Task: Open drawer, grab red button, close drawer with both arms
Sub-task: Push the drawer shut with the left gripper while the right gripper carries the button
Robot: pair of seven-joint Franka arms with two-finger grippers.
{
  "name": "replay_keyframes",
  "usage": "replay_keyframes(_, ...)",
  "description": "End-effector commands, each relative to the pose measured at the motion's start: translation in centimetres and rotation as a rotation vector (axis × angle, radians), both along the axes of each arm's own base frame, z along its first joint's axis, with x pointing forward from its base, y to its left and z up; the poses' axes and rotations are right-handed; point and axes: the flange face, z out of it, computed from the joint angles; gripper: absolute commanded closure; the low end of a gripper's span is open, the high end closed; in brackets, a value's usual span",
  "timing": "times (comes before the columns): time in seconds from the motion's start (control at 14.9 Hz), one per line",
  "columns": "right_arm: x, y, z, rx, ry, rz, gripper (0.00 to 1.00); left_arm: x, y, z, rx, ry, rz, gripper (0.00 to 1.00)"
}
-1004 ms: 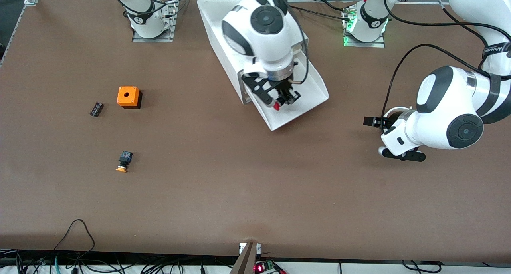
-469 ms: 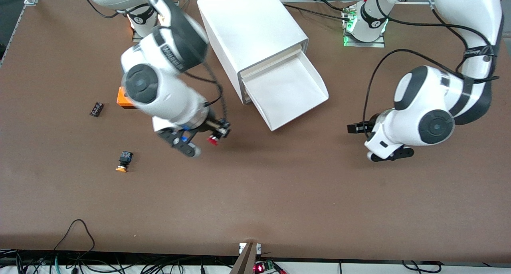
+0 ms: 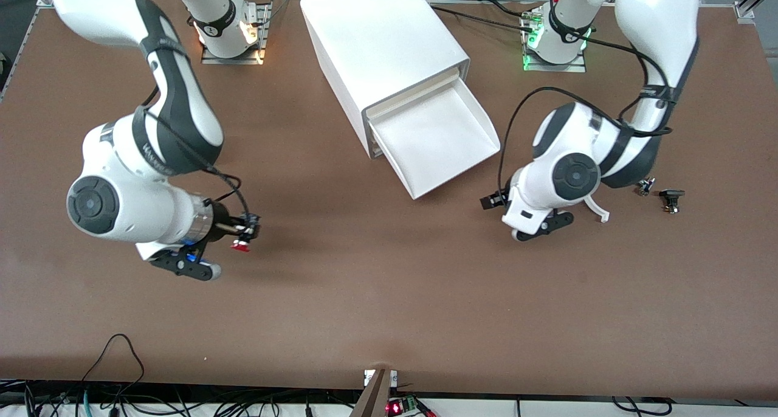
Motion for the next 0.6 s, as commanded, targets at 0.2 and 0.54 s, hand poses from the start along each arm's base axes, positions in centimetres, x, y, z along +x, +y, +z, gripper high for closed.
replay_keyframes(0.2, 0.4, -6.0, -8.4, 0.017, -0.004, 0.131, 1.00, -2.6, -2.8, -2.2, 0.036, -0.043, 0.077, 0.06)
replay_keyframes(0.54, -0.4, -9.6, -14.6, 0.025, -0.053, 0.190, 1.00, -6.3, -8.0, -3.3, 0.060, -0.020, 0.054, 0.08)
